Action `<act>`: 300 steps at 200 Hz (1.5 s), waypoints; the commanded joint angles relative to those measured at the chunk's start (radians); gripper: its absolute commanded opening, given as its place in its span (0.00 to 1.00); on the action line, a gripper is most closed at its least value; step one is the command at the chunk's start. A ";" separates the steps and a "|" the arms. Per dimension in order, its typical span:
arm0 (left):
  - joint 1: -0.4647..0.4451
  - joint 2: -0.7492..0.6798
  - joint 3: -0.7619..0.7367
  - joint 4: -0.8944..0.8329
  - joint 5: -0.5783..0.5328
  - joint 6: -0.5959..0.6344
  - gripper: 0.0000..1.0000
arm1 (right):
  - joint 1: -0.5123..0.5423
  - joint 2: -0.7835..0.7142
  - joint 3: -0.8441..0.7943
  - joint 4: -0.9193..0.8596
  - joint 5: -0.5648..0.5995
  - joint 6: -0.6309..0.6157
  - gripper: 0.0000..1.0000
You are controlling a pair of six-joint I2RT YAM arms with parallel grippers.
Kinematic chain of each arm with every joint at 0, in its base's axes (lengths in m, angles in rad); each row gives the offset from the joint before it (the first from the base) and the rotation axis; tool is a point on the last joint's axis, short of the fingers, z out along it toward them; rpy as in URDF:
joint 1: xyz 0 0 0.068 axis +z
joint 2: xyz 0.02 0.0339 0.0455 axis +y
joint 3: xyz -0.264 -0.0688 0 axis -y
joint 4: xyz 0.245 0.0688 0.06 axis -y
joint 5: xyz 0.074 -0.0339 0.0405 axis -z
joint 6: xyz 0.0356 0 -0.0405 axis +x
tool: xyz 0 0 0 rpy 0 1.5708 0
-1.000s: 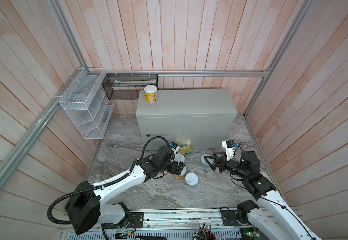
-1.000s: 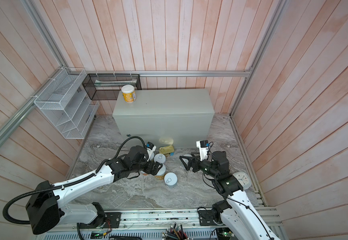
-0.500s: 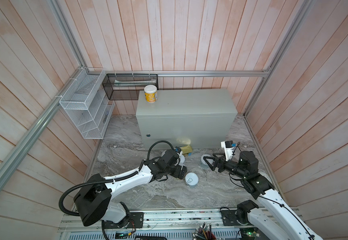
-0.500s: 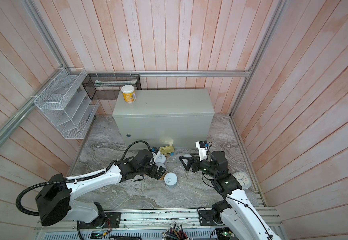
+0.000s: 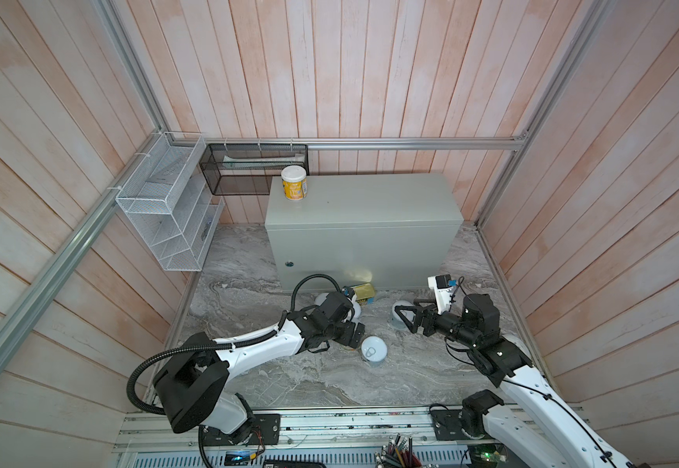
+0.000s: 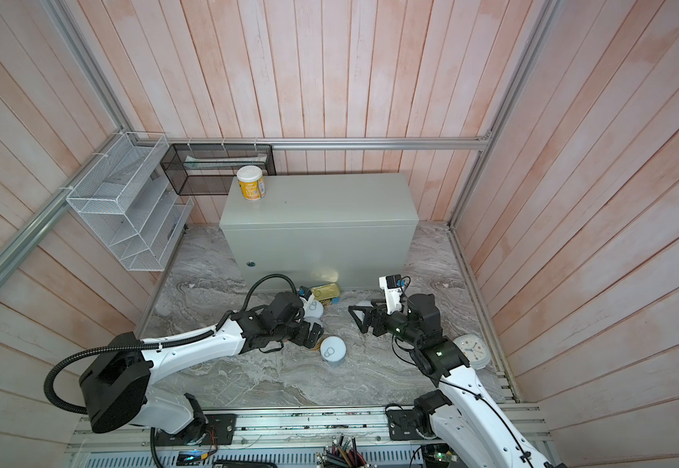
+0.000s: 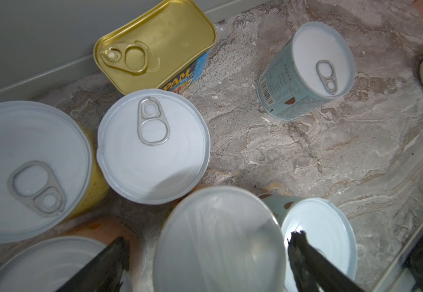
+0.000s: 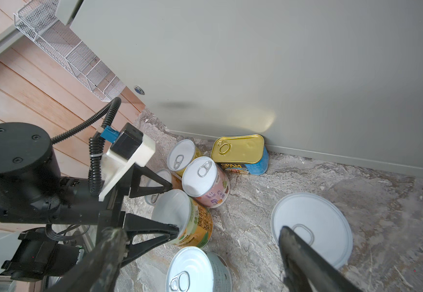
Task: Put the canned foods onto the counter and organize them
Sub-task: 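Lower the left gripper back down over the remaining cans, then grasp and lift the green-and-orange labelled can with the left gripper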
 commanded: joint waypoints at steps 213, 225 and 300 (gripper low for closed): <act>-0.066 0.101 0.103 -0.089 -0.122 0.052 0.88 | 0.089 0.110 0.050 -0.056 0.222 -0.012 0.94; -0.067 0.098 0.101 -0.088 -0.123 0.052 0.86 | 0.089 0.118 0.053 -0.055 0.219 -0.008 0.94; -0.067 0.092 0.126 -0.083 -0.139 0.070 0.61 | 0.090 0.137 0.061 -0.053 0.231 -0.012 0.94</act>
